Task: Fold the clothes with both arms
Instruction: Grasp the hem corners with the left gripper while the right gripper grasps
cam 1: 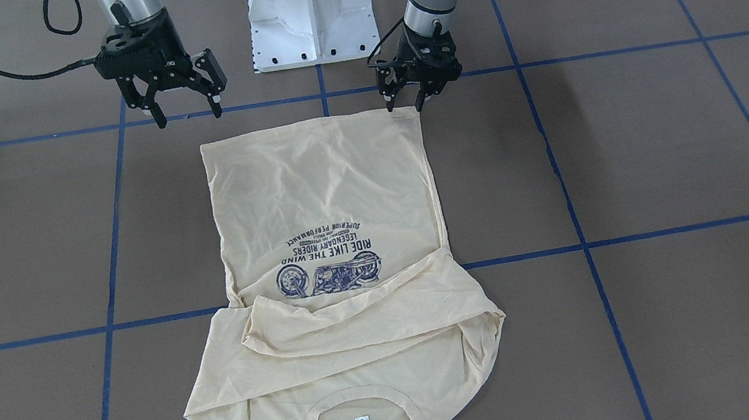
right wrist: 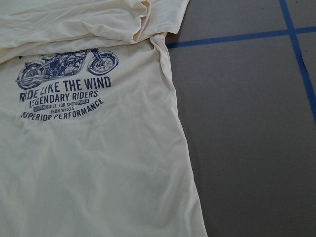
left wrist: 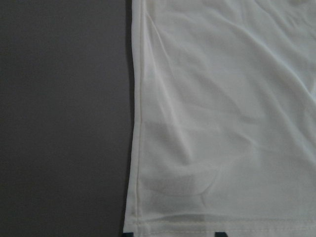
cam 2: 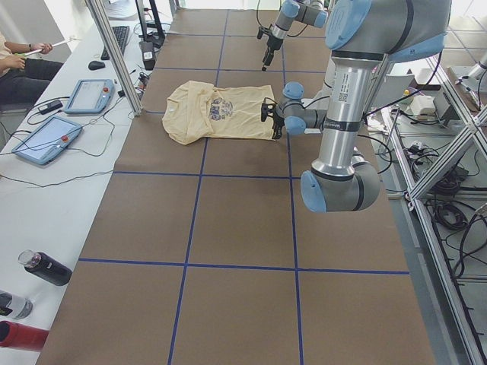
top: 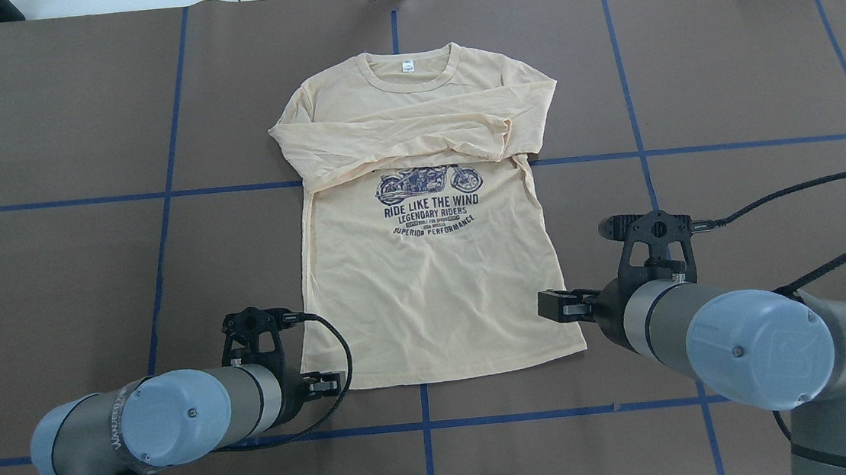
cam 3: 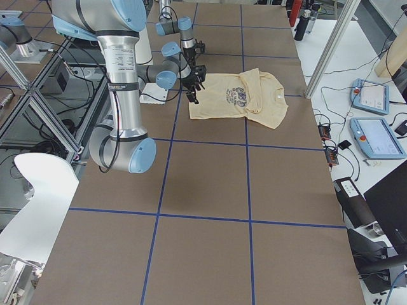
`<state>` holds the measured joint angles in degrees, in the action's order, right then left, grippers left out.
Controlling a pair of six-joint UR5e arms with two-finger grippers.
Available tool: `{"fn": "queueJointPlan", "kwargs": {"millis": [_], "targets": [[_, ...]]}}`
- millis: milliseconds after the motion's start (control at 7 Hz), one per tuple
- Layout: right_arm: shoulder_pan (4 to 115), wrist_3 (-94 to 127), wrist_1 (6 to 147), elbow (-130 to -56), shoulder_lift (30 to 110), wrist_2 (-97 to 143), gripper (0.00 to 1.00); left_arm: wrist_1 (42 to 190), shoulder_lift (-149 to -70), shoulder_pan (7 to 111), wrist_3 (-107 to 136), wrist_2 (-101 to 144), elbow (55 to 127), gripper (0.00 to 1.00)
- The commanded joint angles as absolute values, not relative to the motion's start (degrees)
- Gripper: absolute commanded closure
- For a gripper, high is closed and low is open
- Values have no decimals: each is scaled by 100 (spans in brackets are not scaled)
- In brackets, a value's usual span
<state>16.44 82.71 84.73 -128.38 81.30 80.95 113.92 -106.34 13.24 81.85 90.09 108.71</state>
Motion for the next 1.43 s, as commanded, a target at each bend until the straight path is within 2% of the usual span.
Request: {"fn": "queueJointPlan", "kwargs": {"millis": [0,286,429,571,857,1286], "targets": [[1644,8271,8473,-12832,8130,8095,0,11382,-10617,1397,8113,9009,10846,39],[1635,8271,8473,-12823,8139,8095,0,11382,-10626,1371,8121,9009,10758,41],[1635,8271,8473,-12832,8130,8095,0,11382,-10626,1354,8121,9009,10749,45],[1643,8271,8473,-12823,8130,8095,0,11382,-10643,1354,8138,9017,10758,55],[1643,8271,8473,-12823,8130,8095,0,11382,-10661,1353,8191,9035,10793,99],[1635,8192,8455,-12753,8200,8112,0,11382,-10661,1406,8200,9018,10942,100]]}}
